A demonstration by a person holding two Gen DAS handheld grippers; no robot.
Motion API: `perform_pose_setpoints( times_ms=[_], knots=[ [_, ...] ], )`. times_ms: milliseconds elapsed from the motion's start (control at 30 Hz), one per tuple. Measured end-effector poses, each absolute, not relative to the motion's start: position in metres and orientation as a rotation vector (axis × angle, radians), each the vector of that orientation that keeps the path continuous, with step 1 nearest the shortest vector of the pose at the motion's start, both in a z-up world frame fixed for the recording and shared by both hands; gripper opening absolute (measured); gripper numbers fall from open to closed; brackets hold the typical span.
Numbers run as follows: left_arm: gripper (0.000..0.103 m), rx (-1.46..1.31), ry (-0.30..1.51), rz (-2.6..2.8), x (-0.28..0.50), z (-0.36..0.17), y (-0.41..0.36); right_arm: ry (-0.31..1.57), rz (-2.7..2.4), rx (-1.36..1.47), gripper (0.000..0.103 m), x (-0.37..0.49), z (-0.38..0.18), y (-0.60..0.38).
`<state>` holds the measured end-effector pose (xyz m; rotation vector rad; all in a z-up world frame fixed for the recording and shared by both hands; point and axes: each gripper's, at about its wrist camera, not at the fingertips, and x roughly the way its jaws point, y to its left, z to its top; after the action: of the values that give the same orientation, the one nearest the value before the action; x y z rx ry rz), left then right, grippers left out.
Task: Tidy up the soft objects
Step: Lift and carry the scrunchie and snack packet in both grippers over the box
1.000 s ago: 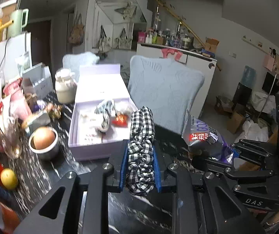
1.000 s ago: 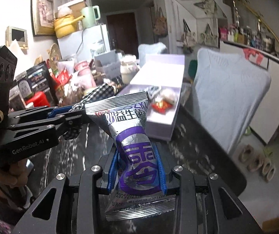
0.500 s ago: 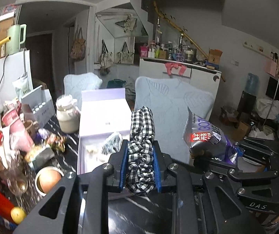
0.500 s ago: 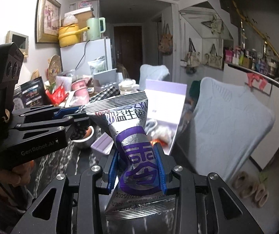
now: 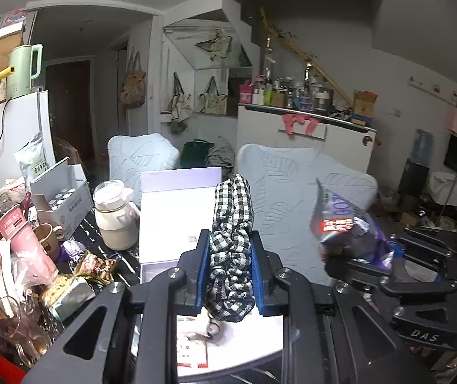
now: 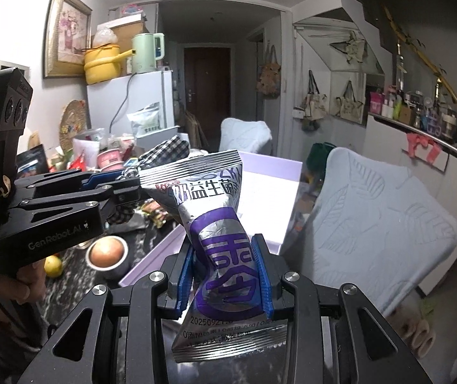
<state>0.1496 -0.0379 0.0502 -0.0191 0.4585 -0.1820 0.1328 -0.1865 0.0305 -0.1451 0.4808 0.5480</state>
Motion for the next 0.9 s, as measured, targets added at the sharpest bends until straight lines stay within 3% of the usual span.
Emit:
perform_pose_setpoints(
  times_ms=[900],
  knots=[
    [0.022, -0.004, 0.715, -0.089, 0.264, -0.044, -0.017, 0.685, 0.506, -0.152, 0.034, 0.232, -0.036, -0.165]
  ],
)
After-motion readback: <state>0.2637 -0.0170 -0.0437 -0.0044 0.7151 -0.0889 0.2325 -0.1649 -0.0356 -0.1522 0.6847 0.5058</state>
